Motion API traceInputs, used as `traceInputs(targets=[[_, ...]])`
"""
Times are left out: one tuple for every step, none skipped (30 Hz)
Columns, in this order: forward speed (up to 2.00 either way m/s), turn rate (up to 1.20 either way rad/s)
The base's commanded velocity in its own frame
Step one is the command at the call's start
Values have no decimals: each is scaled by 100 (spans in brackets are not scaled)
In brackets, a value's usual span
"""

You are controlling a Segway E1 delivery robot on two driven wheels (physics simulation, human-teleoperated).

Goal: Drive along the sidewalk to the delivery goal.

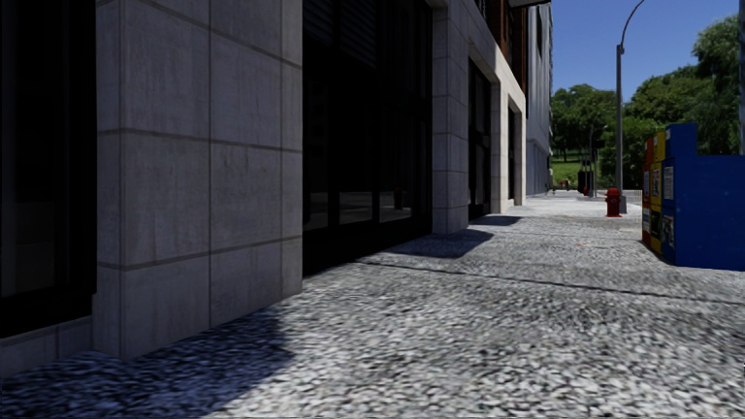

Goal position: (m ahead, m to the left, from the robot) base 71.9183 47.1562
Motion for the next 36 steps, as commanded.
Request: traceInputs(targets=[[133, -53], [133, -53], [133, -53], [133, -53], [133, -53], [133, -53], [133, -53], [133, -53], [140, -53], [200, -53], [200, -53], [200, -53], [200, -53], [200, -53], [200, -53], [200, -53], [200, -53], [200, -53], [200, -53], [200, -53], [200, -53], [200, -53], [200, -53], [200, -53], [200, -53], [200, -52], [200, -52], [200, -52], [200, -45], [200, -32], [200, -26], [200, -20], [200, 0], [200, 0], [200, 0], [200, 0]])
